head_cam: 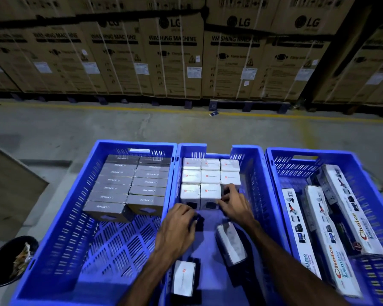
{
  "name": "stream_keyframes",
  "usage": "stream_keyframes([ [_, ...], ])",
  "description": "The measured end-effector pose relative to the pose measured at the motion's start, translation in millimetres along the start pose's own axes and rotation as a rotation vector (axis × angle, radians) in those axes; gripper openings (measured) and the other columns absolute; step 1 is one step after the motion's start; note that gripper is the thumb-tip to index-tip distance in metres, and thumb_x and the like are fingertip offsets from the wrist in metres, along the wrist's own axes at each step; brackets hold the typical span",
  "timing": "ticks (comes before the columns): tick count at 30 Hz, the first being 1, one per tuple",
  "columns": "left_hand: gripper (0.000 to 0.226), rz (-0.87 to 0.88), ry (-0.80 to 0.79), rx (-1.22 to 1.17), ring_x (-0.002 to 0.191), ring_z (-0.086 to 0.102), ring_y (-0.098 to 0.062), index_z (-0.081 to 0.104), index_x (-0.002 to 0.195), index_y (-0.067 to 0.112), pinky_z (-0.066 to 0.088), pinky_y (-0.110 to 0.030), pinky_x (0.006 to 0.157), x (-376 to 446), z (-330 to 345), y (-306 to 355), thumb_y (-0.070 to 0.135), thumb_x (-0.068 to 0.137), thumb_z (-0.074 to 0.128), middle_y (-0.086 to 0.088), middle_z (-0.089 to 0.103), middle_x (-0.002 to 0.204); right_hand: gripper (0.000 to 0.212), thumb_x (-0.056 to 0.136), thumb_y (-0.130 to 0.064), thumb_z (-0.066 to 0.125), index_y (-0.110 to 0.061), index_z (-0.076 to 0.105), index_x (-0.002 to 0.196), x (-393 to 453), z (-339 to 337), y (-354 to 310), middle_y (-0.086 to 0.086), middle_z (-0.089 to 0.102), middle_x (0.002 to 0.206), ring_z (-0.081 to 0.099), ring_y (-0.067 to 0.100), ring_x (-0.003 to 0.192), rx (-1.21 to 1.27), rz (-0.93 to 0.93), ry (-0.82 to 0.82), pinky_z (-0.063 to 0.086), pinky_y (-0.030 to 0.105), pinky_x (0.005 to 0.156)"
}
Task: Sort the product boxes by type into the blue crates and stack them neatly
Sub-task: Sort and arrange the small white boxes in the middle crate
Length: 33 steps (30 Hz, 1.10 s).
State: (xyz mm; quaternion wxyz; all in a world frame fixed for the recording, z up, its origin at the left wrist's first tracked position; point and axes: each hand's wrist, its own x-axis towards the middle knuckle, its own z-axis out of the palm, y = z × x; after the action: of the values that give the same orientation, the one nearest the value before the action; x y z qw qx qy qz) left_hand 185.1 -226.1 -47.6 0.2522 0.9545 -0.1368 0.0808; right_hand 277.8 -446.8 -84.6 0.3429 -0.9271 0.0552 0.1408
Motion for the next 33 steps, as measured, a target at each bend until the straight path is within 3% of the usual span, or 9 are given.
stream_keyframes([
  [4, 0.015, -0.007, -0.027, 0.024, 0.100, 0.059, -0.017, 0.072, 0.096, 0.021, 0.054, -0.032, 0.084, -1, 0, 0, 0.014, 0.084, 0.077, 0.005, 0.067, 0.100, 0.047, 0.081, -0.059, 0.068, -0.039, 0.046, 0.116, -12, -4, 12, 0.002, 0.073, 0.119, 0.066, 0.029, 0.115, 0.013, 0.043, -0.081, 0.051, 0.043, 0.093],
  [11, 0.016, 0.010, -0.014, 0.008, 0.096, 0.059, -0.021, 0.070, 0.093, 0.020, 0.053, -0.034, 0.083, -1, -1, 0, 0.011, 0.082, 0.077, 0.002, 0.067, 0.095, 0.104, 0.077, -0.083, 0.064, -0.026, 0.027, 0.156, -62, 4, 26, 0.012, 0.046, 0.152, 0.056, 0.038, 0.135, -0.417, 0.110, -0.239, 0.049, 0.051, 0.101],
  [18, 0.017, 0.032, -0.018, -0.004, 0.093, 0.061, -0.021, 0.072, 0.094, 0.019, 0.055, -0.037, 0.081, -1, -3, 3, 0.011, 0.081, 0.080, 0.002, 0.070, 0.094, 0.079, 0.079, -0.065, 0.069, -0.025, 0.040, 0.141, -77, 8, 26, 0.009, 0.058, 0.140, 0.062, 0.034, 0.125, -0.281, 0.146, -0.177, 0.050, 0.044, 0.093],
  [22, 0.029, -0.063, -0.009, -0.154, 0.104, 0.061, -0.020, 0.073, 0.110, 0.021, 0.053, -0.037, 0.089, -4, -2, 5, 0.008, 0.084, 0.073, 0.005, 0.069, 0.106, 0.076, 0.067, -0.062, 0.074, -0.027, 0.050, 0.131, -74, -5, 32, 0.006, 0.070, 0.105, 0.071, 0.026, 0.085, 0.195, 0.300, -0.112, 0.058, 0.036, 0.073],
  [24, 0.052, -0.098, -0.035, -0.272, 0.114, 0.060, -0.015, 0.070, 0.122, 0.025, 0.050, -0.033, 0.099, -10, -3, 9, -0.002, 0.078, 0.067, 0.009, 0.066, 0.119, 0.044, 0.086, -0.042, 0.076, -0.016, 0.061, 0.119, -77, -15, 24, 0.009, 0.066, 0.090, 0.063, 0.018, 0.061, 0.617, 0.413, -0.086, 0.055, 0.028, 0.052],
  [25, 0.063, -0.110, -0.059, -0.328, 0.121, 0.058, -0.012, 0.067, 0.129, 0.026, 0.048, -0.031, 0.105, -14, -4, 11, -0.006, 0.075, 0.065, 0.011, 0.063, 0.126, 0.029, 0.094, -0.035, 0.071, -0.013, 0.064, 0.112, -80, -20, 20, 0.012, 0.064, 0.089, 0.061, 0.018, 0.058, 0.832, 0.470, -0.123, 0.051, 0.026, 0.048],
  [27, 0.077, -0.142, -0.091, -0.452, 0.131, 0.054, -0.004, 0.059, 0.143, 0.030, 0.044, -0.026, 0.111, -22, -5, 15, -0.006, 0.075, 0.066, 0.014, 0.058, 0.138, 0.031, 0.091, -0.038, 0.073, -0.014, 0.068, 0.109, -86, -28, 18, 0.016, 0.063, 0.090, 0.060, 0.021, 0.064, 1.160, 0.579, -0.234, 0.052, 0.027, 0.049],
  [30, 0.081, -0.266, -0.074, -0.652, 0.127, 0.056, 0.001, 0.050, 0.150, 0.036, 0.051, -0.023, 0.102, -23, -9, 27, 0.012, 0.080, 0.084, 0.020, 0.057, 0.141, 0.058, 0.069, -0.040, 0.087, -0.008, 0.070, 0.114, -93, -28, 14, 0.011, 0.056, 0.079, 0.054, 0.016, 0.059, 1.514, 0.678, -0.314, 0.059, 0.029, 0.052],
  [33, 0.087, -0.342, -0.021, -0.776, 0.123, 0.059, 0.001, 0.048, 0.151, 0.033, 0.055, -0.020, 0.090, -14, -16, 45, 0.027, 0.077, 0.093, 0.020, 0.061, 0.137, 0.051, 0.076, -0.038, 0.078, 0.000, 0.070, 0.108, -110, -24, -8, 0.018, 0.069, 0.090, 0.067, 0.026, 0.064, 1.654, 0.727, -0.307, 0.063, 0.031, 0.054],
])
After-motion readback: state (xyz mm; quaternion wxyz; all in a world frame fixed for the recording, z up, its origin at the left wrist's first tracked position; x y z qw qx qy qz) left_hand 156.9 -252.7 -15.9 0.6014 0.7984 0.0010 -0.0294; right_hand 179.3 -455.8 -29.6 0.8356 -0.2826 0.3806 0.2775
